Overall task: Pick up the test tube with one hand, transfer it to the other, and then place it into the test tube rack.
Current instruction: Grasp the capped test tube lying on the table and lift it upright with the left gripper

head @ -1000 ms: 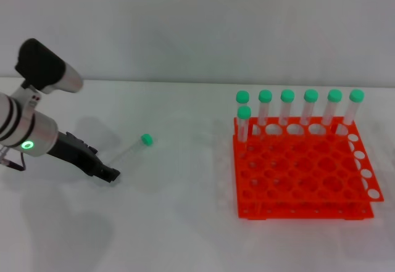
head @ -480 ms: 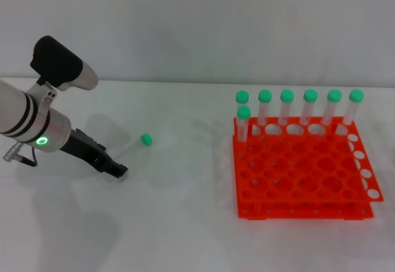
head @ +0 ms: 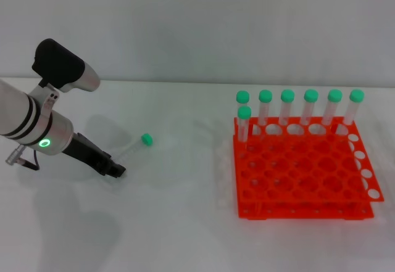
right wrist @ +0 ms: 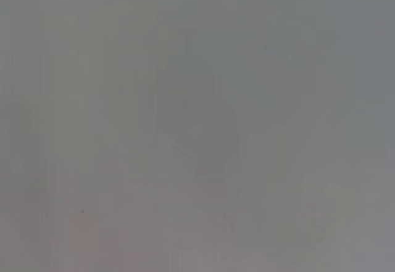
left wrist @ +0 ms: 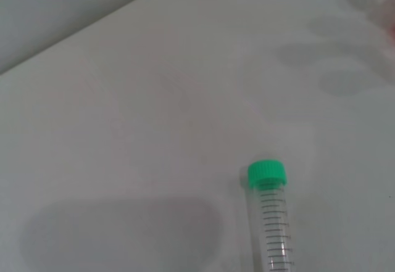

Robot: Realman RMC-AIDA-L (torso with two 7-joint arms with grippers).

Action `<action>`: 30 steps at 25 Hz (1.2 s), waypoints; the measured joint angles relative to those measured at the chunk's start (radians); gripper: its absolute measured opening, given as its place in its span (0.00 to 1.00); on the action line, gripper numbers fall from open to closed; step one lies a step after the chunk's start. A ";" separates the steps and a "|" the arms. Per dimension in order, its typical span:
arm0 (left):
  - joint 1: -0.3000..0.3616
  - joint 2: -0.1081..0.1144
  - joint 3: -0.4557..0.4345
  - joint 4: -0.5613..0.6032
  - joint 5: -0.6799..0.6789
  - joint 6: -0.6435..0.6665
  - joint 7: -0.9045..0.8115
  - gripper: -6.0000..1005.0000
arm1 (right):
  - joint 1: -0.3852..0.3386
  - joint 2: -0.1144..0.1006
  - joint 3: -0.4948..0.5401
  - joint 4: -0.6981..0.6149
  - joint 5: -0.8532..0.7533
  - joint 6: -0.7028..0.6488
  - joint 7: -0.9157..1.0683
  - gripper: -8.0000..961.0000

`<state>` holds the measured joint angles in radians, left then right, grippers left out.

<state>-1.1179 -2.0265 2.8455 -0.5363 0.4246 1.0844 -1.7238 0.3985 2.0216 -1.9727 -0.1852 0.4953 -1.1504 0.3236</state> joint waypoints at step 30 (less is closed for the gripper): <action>-0.031 0.005 0.000 0.019 -0.088 -0.017 -0.030 0.19 | 0.003 -0.002 0.041 0.003 0.000 -0.007 -0.002 0.84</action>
<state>-1.1486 -2.0218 2.8455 -0.5172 0.3367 1.0677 -1.7537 0.4012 2.0192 -1.9313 -0.1826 0.4953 -1.1577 0.3220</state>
